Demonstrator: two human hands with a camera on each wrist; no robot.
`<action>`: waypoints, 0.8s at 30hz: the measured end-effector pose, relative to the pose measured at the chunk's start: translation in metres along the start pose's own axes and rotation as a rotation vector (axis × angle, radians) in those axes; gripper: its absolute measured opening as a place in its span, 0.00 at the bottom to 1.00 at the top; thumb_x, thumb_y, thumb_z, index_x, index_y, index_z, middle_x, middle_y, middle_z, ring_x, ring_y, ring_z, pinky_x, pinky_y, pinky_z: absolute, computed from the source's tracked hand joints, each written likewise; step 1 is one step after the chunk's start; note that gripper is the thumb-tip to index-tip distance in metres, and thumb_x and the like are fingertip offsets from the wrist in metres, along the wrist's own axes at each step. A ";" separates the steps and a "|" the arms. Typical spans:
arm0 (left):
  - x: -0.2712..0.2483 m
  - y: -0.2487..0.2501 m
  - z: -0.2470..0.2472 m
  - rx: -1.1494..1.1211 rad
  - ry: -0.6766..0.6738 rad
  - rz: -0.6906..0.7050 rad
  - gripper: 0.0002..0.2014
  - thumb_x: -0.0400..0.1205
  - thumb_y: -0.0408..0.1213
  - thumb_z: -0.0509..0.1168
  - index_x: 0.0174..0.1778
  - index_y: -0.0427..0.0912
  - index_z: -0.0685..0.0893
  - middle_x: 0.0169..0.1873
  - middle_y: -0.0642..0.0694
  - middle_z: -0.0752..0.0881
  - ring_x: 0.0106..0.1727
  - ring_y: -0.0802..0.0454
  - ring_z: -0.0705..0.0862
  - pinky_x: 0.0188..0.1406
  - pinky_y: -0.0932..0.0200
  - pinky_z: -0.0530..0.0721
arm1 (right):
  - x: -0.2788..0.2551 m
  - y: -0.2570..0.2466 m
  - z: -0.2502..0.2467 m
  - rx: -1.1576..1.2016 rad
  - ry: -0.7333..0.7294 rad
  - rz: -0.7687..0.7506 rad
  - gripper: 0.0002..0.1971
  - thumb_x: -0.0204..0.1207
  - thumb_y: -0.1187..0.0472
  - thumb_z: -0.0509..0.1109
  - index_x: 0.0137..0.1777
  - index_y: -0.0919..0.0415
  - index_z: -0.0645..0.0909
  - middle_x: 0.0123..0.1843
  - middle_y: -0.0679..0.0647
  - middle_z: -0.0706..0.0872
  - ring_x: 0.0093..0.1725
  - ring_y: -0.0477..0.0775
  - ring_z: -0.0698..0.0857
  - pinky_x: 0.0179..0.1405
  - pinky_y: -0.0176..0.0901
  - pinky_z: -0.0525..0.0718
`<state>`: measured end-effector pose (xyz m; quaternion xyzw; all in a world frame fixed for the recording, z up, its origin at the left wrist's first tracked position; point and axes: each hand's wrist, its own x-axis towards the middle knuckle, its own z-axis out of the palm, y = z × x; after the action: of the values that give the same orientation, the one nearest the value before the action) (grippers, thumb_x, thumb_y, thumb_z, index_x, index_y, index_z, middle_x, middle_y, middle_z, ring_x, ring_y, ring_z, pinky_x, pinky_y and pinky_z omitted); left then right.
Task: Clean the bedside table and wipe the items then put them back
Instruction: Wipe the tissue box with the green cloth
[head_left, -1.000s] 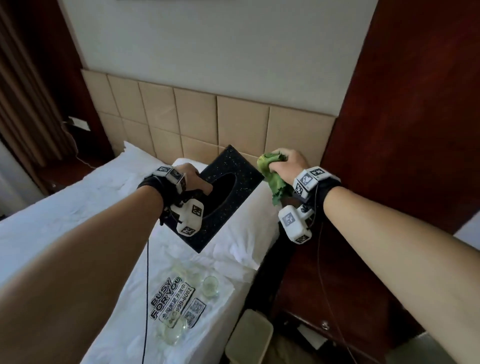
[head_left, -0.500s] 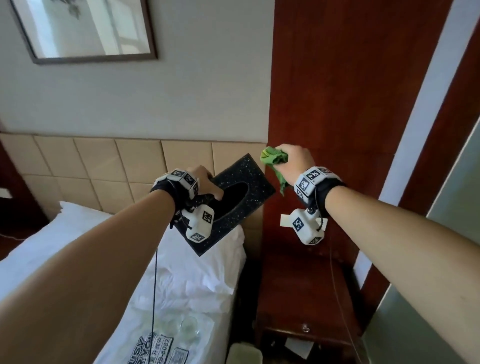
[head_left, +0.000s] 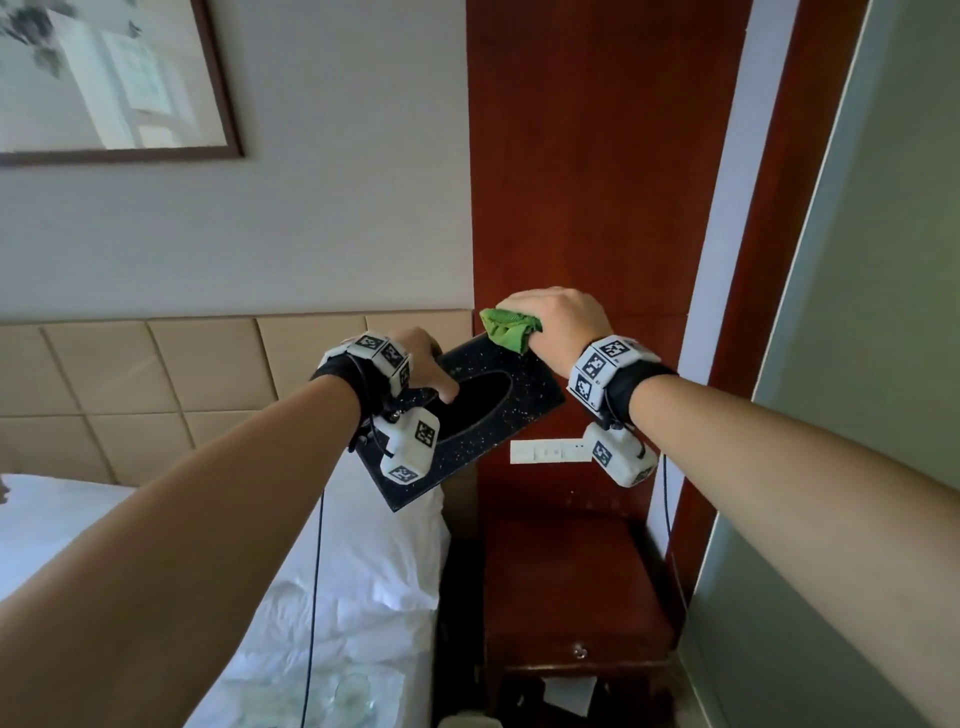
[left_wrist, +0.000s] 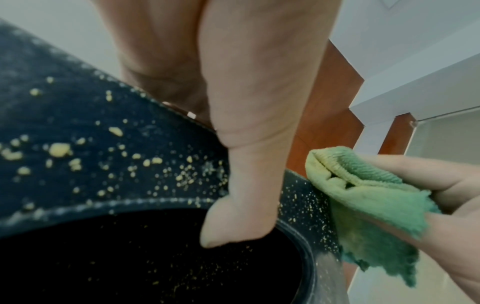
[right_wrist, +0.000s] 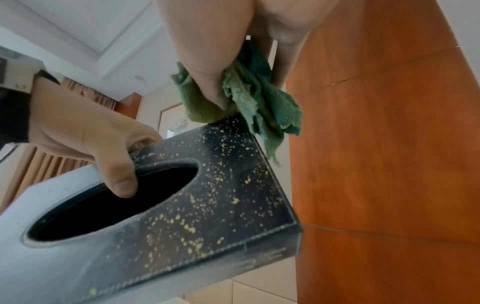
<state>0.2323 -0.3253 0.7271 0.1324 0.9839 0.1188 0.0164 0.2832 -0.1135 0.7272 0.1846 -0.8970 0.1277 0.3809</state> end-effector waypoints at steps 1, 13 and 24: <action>0.000 0.002 -0.001 0.018 -0.002 0.006 0.33 0.46 0.60 0.74 0.46 0.48 0.88 0.37 0.48 0.90 0.40 0.47 0.89 0.44 0.47 0.91 | -0.002 0.001 -0.003 -0.008 -0.018 0.014 0.24 0.72 0.73 0.69 0.61 0.47 0.89 0.59 0.45 0.91 0.58 0.54 0.88 0.53 0.50 0.88; 0.017 0.014 -0.003 -0.013 -0.013 0.038 0.26 0.47 0.57 0.76 0.38 0.50 0.87 0.37 0.47 0.90 0.40 0.45 0.89 0.44 0.46 0.91 | -0.017 0.015 -0.006 -0.183 -0.215 0.028 0.29 0.75 0.71 0.64 0.74 0.45 0.79 0.75 0.40 0.77 0.78 0.43 0.72 0.74 0.48 0.76; 0.041 0.005 0.000 -0.124 -0.009 -0.011 0.25 0.44 0.58 0.76 0.32 0.47 0.88 0.31 0.46 0.91 0.37 0.43 0.91 0.37 0.48 0.90 | -0.020 0.031 0.009 -0.248 -0.306 0.016 0.23 0.77 0.61 0.66 0.68 0.38 0.83 0.71 0.37 0.82 0.74 0.44 0.78 0.68 0.48 0.81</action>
<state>0.1946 -0.3096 0.7284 0.1261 0.9753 0.1788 0.0295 0.2774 -0.0847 0.7033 0.1465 -0.9547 -0.0102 0.2588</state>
